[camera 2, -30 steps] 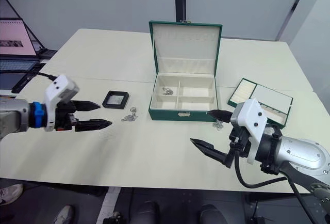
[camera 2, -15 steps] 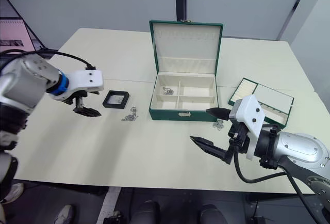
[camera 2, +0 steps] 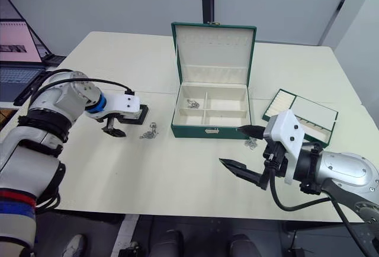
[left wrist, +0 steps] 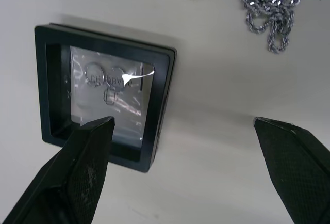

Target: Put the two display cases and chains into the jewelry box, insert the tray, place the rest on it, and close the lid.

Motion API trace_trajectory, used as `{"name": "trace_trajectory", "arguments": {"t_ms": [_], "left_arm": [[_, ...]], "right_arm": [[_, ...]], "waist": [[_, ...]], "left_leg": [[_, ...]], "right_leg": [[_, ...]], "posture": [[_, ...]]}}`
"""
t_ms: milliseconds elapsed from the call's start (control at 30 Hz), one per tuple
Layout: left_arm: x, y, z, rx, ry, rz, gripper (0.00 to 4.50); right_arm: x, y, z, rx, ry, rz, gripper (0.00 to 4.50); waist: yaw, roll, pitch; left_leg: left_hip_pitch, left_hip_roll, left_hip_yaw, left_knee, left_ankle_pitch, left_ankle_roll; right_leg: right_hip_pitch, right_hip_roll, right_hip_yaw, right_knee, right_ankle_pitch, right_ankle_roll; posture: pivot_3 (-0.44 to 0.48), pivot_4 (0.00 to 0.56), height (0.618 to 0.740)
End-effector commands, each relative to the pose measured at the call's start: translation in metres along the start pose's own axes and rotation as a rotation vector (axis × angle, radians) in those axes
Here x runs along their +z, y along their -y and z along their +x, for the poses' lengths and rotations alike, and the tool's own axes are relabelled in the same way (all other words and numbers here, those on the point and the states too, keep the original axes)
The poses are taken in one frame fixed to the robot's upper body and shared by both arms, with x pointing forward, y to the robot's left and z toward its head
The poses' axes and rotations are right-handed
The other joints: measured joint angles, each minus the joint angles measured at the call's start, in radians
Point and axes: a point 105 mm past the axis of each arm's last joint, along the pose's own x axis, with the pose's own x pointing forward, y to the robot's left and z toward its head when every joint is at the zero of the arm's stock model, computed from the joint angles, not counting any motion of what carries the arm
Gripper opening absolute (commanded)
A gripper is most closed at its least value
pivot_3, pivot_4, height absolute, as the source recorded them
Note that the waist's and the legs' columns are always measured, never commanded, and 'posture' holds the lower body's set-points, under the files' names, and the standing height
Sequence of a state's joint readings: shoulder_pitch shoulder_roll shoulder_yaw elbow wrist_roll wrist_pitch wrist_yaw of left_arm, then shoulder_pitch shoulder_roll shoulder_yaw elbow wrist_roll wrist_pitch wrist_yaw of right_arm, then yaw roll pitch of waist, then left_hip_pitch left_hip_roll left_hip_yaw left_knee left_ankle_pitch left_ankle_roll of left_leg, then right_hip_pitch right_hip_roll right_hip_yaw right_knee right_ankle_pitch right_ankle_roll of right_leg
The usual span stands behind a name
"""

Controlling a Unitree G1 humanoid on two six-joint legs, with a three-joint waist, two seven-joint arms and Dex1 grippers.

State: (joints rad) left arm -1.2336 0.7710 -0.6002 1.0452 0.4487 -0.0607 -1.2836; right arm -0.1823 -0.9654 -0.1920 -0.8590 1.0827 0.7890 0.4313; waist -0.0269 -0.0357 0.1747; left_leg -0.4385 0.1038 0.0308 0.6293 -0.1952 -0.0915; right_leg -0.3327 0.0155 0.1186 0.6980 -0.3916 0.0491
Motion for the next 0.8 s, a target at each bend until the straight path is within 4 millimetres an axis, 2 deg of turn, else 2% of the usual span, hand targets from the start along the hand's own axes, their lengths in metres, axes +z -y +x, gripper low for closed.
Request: {"name": "trace_trajectory", "arguments": {"t_ms": [33, 267, 300, 467, 767, 800], "left_arm": [[0.0020, -0.0093, -0.0103, 0.036, 0.007, 0.011, 4.48], [0.0033, -0.0078, -0.0082, 0.017, 0.004, 0.024, 4.48], [0.0033, -0.0077, -0.0077, 0.017, 0.003, 0.025, 4.30], [0.0028, -0.0070, -0.0064, 0.011, 0.000, 0.020, 2.96], [0.0025, -0.0071, -0.0078, 0.006, -0.009, 0.019, 0.09], [0.0020, -0.0079, -0.0093, 0.007, -0.013, 0.017, 0.04]], "right_arm": [[0.0086, -0.0008, -0.0042, -0.016, 0.015, -0.045, 4.50], [0.0085, -0.0010, -0.0049, -0.024, 0.012, -0.046, 4.50], [0.0085, -0.0009, -0.0049, -0.025, 0.011, -0.047, 4.50], [0.0084, -0.0008, -0.0049, -0.029, 0.010, -0.047, 4.50], [0.0081, 0.0001, -0.0043, -0.035, 0.010, -0.047, 4.50], [0.0081, 0.0002, -0.0041, -0.035, 0.010, -0.046, 4.50]], "waist": [[-0.002, 0.000, 0.000], [-0.002, 0.000, 0.000], [-0.002, 0.000, 0.000], [-0.002, 0.000, 0.000], [-0.002, 0.000, 0.000], [-0.002, 0.000, 0.000]], "left_leg": [[0.000, 0.000, 0.000, 0.000, 0.000, 0.000], [0.000, 0.000, 0.000, 0.000, 0.000, -0.001], [0.000, 0.000, 0.000, 0.000, 0.000, -0.001], [0.000, 0.000, 0.000, 0.000, 0.000, -0.001], [0.000, 0.000, 0.000, 0.000, 0.001, -0.001], [0.000, 0.000, 0.000, 0.000, 0.001, -0.001]], "right_leg": [[0.000, 0.000, 0.000, 0.000, 0.000, 0.000], [0.000, 0.000, 0.000, 0.000, 0.000, 0.000], [0.000, 0.000, 0.000, 0.000, 0.000, 0.000], [0.000, 0.000, 0.000, 0.000, 0.000, 0.000], [0.000, 0.000, 0.000, 0.001, 0.000, 0.000], [0.000, 0.000, 0.000, 0.001, 0.000, 0.000]], "posture": [[0.000, 0.150, 0.737], [0.000, 0.150, 0.737], [0.000, 0.150, 0.737], [0.000, 0.150, 0.737], [0.000, 0.150, 0.737], [0.000, 0.150, 0.737]]}}
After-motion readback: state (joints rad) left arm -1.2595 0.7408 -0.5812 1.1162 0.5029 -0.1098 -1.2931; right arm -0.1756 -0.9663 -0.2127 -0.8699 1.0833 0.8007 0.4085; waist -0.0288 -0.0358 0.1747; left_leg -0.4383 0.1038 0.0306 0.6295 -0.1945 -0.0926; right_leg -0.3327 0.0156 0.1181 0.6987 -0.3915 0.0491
